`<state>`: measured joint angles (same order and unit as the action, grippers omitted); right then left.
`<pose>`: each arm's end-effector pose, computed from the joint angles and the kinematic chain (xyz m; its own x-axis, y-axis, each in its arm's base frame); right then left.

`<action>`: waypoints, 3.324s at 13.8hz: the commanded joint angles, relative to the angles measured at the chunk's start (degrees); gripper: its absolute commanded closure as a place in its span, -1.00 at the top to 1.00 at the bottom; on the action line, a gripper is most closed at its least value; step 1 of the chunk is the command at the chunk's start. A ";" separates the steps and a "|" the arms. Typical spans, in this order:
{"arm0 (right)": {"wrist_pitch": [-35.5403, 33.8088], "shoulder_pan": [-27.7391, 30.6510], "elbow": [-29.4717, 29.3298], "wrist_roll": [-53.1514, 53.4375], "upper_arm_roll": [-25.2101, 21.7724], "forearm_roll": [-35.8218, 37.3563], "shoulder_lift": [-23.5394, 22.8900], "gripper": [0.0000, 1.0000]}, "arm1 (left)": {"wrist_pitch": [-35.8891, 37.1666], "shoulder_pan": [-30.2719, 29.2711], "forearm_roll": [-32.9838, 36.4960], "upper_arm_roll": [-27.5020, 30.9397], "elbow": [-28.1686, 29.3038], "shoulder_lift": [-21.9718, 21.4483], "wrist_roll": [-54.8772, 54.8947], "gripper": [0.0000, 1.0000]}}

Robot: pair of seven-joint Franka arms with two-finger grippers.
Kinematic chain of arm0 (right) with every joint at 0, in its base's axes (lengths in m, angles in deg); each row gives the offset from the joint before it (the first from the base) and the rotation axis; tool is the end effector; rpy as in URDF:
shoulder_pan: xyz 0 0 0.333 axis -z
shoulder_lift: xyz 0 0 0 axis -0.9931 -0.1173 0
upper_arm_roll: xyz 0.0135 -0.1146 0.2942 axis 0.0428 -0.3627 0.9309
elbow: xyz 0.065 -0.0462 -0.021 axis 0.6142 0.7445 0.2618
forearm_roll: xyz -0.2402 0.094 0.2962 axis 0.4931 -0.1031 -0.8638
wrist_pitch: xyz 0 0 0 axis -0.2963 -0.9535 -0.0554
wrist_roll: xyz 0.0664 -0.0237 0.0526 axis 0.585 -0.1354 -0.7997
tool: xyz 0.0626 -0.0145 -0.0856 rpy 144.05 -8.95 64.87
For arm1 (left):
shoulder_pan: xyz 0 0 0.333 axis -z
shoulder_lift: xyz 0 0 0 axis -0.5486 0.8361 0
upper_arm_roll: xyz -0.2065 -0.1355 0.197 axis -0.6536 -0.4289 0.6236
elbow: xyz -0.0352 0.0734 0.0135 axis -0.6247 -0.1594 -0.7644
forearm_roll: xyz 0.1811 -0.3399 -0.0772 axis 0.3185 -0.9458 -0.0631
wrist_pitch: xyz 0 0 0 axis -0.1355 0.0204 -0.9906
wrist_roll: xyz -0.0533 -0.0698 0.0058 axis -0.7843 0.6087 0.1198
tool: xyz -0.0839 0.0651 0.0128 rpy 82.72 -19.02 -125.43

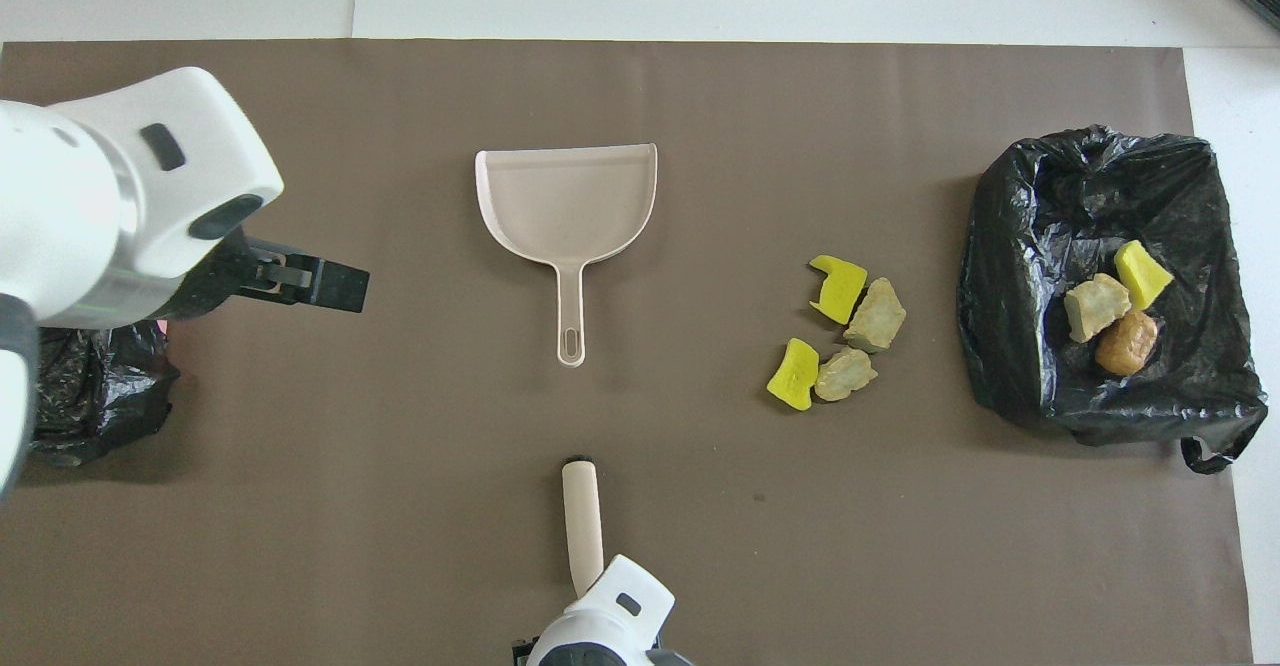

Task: Sweep and dump trash in bin
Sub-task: 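Grasp the dustpan with the left gripper while the right gripper grasps the brush, then position the dustpan with the left gripper while the right gripper brings the brush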

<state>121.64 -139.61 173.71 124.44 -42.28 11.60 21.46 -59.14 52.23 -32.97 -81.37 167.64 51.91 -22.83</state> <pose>0.2476 0.4400 0.3424 0.9766 0.1269 -0.1736 0.1160 -0.9907 -0.0717 0.5202 -0.2143 0.6511 0.9621 -0.2556 0.0950 -0.2579 -0.9661 0.0123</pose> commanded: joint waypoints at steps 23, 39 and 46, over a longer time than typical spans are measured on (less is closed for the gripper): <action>-25.39 19.59 1.85 -17.43 -0.87 6.09 17.88 -1.00 | -37.01 12.68 1.11 0.65 21.19 16.13 -18.86 -0.20; -14.33 45.45 -10.29 -29.13 -0.78 37.48 -4.88 -1.00 | -17.85 10.21 0.23 1.35 22.15 6.64 32.85 -1.00; -16.09 43.00 -9.32 -32.74 -0.17 20.20 -5.31 -1.00 | -19.52 13.20 0.66 1.26 28.57 4.44 42.48 -1.00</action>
<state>106.37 -95.71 164.34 93.83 -42.88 37.42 16.21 -77.13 64.15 -32.27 -80.67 193.07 58.76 18.37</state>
